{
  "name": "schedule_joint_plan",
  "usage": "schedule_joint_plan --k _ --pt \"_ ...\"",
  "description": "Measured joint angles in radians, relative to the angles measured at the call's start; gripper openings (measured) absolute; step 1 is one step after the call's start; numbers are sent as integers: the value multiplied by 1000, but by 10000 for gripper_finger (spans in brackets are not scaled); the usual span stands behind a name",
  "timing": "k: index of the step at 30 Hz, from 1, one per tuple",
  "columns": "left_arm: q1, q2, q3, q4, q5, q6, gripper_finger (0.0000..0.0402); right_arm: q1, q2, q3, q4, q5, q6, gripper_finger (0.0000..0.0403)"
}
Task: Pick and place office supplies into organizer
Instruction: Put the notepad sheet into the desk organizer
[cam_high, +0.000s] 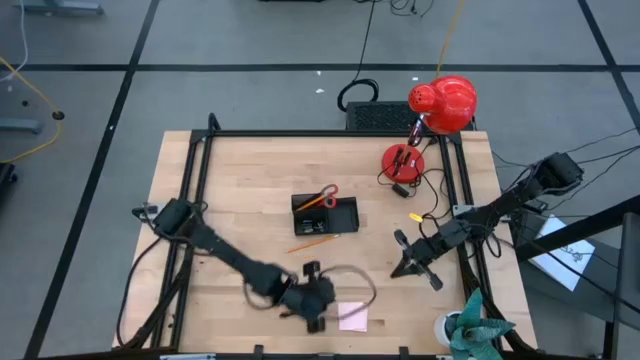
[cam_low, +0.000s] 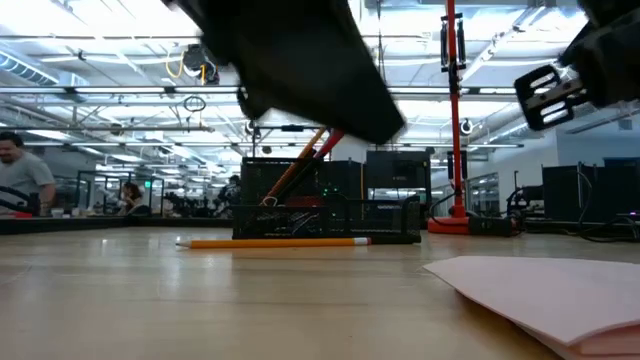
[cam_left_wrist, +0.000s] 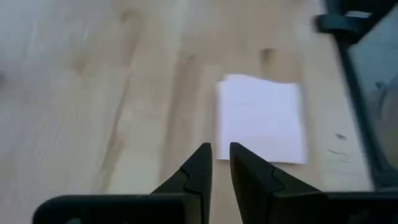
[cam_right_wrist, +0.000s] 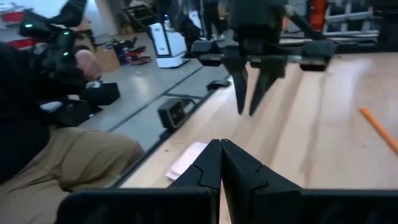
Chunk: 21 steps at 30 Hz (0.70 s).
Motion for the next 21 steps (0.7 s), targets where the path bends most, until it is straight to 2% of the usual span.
schedule_joint_plan --k 3,8,11,14,17,21 --pt "-66 0 0 31 -122 67 62 52 0 2 9 16 -4 4" --pt "-145 -21 0 86 -320 172 62 155 0 64 -21 116 -27 4" --pt "-173 -43 0 74 -408 226 62 209 0 155 -151 168 -57 4" --pt "-190 -89 0 5 -481 240 62 262 5 276 -353 247 -102 4" --pt "-202 -128 -1 -84 -516 209 62 312 24 387 -535 332 -136 4" --pt "-212 -162 -11 -101 -476 213 62 364 67 491 -666 420 -157 4"
